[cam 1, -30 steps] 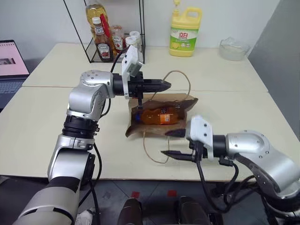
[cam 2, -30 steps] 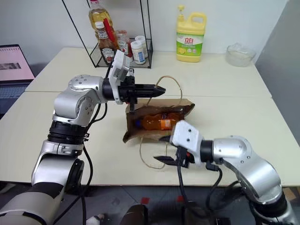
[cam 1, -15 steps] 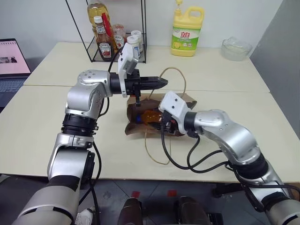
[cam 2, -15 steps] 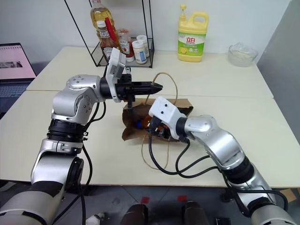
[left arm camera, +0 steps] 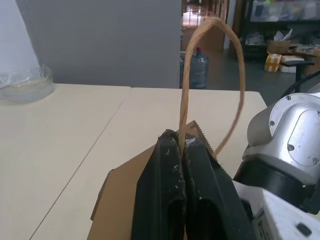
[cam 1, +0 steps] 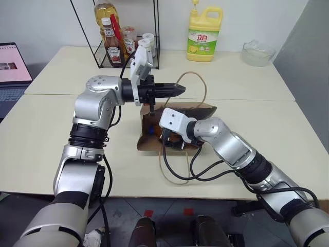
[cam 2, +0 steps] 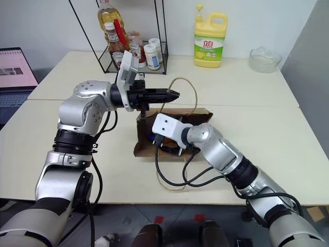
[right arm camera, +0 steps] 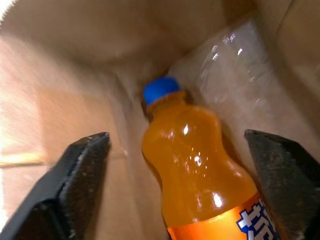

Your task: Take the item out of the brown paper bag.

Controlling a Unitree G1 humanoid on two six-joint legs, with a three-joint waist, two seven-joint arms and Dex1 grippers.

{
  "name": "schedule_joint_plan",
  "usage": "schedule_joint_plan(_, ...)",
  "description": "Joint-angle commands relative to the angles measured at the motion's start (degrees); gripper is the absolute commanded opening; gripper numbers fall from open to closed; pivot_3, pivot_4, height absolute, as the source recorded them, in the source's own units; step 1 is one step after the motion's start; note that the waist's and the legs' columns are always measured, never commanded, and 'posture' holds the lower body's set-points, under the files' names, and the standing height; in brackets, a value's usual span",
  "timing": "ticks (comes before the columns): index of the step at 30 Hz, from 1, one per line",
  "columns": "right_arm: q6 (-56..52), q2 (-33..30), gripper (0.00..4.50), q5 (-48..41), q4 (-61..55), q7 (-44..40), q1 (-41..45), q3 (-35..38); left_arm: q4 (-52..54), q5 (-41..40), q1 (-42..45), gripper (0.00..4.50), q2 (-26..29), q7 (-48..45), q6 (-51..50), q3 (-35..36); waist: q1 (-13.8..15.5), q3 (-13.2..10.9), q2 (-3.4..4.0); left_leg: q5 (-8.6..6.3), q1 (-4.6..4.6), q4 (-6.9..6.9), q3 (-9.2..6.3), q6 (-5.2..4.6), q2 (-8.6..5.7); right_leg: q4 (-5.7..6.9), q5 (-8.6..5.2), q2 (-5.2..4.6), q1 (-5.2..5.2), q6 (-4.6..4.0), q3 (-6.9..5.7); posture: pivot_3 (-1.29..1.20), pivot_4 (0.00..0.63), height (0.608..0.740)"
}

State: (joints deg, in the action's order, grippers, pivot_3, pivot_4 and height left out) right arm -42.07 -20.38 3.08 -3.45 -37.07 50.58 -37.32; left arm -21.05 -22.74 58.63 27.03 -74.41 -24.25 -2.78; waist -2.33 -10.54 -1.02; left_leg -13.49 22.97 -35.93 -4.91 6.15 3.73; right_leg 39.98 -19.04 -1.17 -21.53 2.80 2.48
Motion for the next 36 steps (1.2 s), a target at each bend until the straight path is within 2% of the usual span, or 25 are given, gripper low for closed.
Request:
schedule_joint_plan(1, 2.58, 0.23, 4.47, 3.39, 1.24, -1.87, 2.75, -1.18, 1.04, -0.87, 1.86, 0.00, -0.04, -0.12, 0.92, 1.06, -0.02, 0.00, 0.00, 0.00, 0.00, 0.00, 0.00, 0.00, 0.00, 0.00, 0.00, 0.00, 0.00, 0.00, 0.00, 0.00, 0.150, 0.740)
schedule_joint_plan(13, 8.08, 4.20, 4.47, 14.98, 15.54, -6.80, 11.02, -7.40, 1.30, -0.64, 1.62, 0.00, -0.26, 0.06, 0.90, 0.79, -0.27, -0.01, 0.01, 0.01, 0.00, 0.03, 0.00, 0.02, 0.00, 0.00, 0.00, 0.00, -0.02, 0.00, 0.00, 0.00, 0.150, 0.740)
schedule_joint_plan(23, 15.34, 7.48, 4.47, 22.22, 28.34, -10.57, 14.04, -10.47, 1.98, -0.67, 0.85, 0.00, -0.82, 0.61, 1.01, 0.80, -0.55, -0.01, 0.02, 0.06, -0.03, 0.02, 0.00, 0.11, 0.00, 0.04, 0.00, -0.01, -0.02, 0.00, 0.00, 0.00, 0.150, 0.740)
schedule_joint_plan(26, 17.37, 8.41, 3.84, 23.50, 31.06, -11.09, 14.21, -10.06, 1.87, -0.59, 0.73, 0.00, -1.02, 0.75, 1.24, 0.78, -0.62, -0.01, 0.02, 0.05, -0.06, 0.00, -0.01, 0.09, 0.00, 0.08, 0.00, 0.00, 0.02, 0.00, 0.00, 0.00, 0.150, 0.740)
schedule_joint_plan(29, 18.51, 8.95, 2.84, 24.37, 32.14, -11.39, 14.12, -9.13, 1.86, -0.49, 0.57, 0.00, -1.01, 0.82, 1.44, 0.81, -0.74, -0.01, 0.02, 0.02, -0.08, -0.02, -0.01, 0.03, 0.00, 0.13, 0.00, 0.00, 0.02, 0.00, 0.00, 0.00, 0.150, 0.740)
schedule_joint_plan(30, 18.80, 9.07, 2.67, 24.66, 32.26, -11.49, 14.00, -8.77, 1.79, -0.45, 0.53, 0.00, -0.94, 0.81, 1.53, 0.83, -0.74, -0.01, 0.02, 0.02, -0.09, -0.02, -0.01, 0.03, 0.01, 0.15, 0.00, 0.00, 0.02, 0.00, 0.00, 0.00, 0.150, 0.740)
schedule_joint_plan(36, 20.56, 8.37, 2.67, 25.37, 28.46, -11.98, 12.50, -6.38, 1.16, -0.18, 0.54, 0.00, -0.39, 0.91, 2.22, 0.93, -0.73, -0.01, 0.02, 0.07, -0.07, -0.02, -0.01, 0.12, 0.00, 0.13, 0.00, -0.01, 0.02, 0.00, 0.00, 0.00, 0.150, 0.740)
